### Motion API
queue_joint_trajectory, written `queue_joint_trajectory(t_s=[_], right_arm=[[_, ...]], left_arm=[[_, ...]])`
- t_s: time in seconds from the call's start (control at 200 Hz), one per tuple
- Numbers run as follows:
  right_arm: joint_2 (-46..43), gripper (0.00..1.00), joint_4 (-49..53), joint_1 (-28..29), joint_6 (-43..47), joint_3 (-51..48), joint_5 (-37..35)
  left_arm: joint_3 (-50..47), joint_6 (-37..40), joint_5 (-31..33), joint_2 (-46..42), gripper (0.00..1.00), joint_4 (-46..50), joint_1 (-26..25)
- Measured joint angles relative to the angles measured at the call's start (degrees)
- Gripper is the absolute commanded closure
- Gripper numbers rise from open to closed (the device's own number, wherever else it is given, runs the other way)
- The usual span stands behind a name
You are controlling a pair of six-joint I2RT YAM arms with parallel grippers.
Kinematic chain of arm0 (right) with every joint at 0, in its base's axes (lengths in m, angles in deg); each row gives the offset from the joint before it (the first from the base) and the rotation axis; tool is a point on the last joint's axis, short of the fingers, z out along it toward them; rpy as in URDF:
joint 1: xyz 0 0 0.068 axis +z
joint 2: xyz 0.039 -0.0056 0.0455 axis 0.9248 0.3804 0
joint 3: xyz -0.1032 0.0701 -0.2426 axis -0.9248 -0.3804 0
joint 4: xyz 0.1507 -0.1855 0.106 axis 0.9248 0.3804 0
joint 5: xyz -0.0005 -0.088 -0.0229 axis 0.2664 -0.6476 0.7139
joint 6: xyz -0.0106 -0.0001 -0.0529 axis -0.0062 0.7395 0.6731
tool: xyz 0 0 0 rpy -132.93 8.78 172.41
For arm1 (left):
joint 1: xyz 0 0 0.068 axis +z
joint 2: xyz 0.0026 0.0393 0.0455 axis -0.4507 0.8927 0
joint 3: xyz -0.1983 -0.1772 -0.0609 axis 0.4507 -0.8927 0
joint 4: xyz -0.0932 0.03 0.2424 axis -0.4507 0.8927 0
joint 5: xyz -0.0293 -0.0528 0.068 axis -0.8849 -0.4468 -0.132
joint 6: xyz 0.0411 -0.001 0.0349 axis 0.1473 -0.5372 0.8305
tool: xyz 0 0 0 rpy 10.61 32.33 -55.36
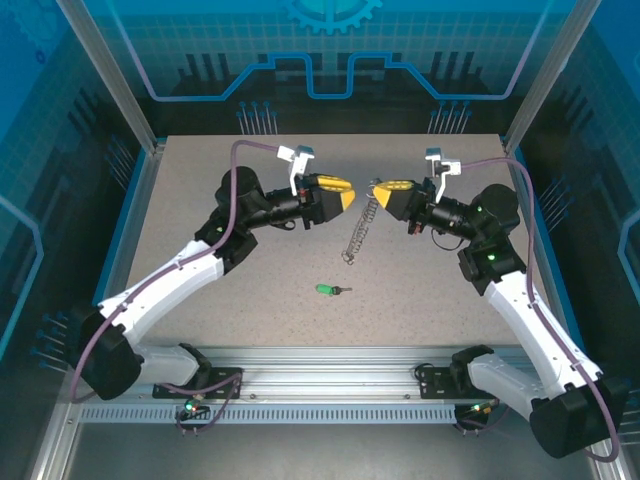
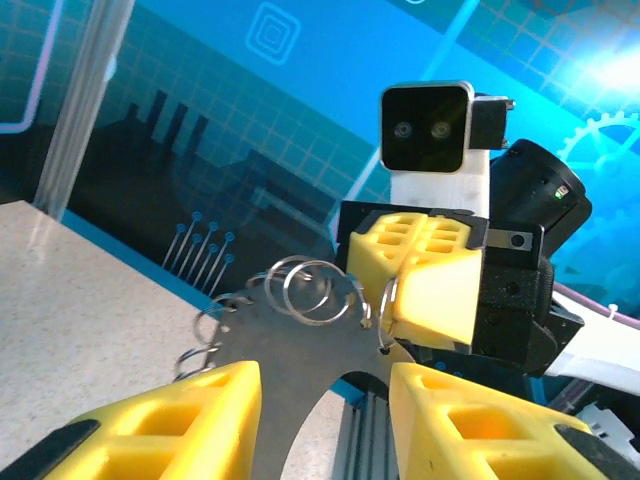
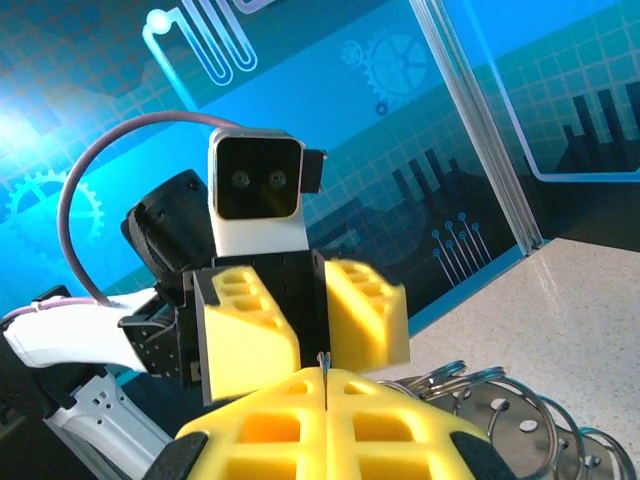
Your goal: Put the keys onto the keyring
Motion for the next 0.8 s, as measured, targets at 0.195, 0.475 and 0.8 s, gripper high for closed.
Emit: queue_joint_trajectory(t_s=[0.195,0.475,0.8], right_arm=[[-0.02,1.00,-1.31,0.26,-1.18,-0.20,-1.25],[-0.02,1.00,-1.88,0.63,-1.20,-1.20,-2.01],[-0.02,1.00,-1.81,0.66,-1.18,-2.45,-2.51]], left_arm=[[0.00,-3.41,0.02,3.13,0.64,-6.05,-1.42],[0.02,-5.07,0.04,3.63,0.66,-10.71,-2.01],[0.15,-6.32,-0.02,5.99,0.66,-11.85,-2.97]])
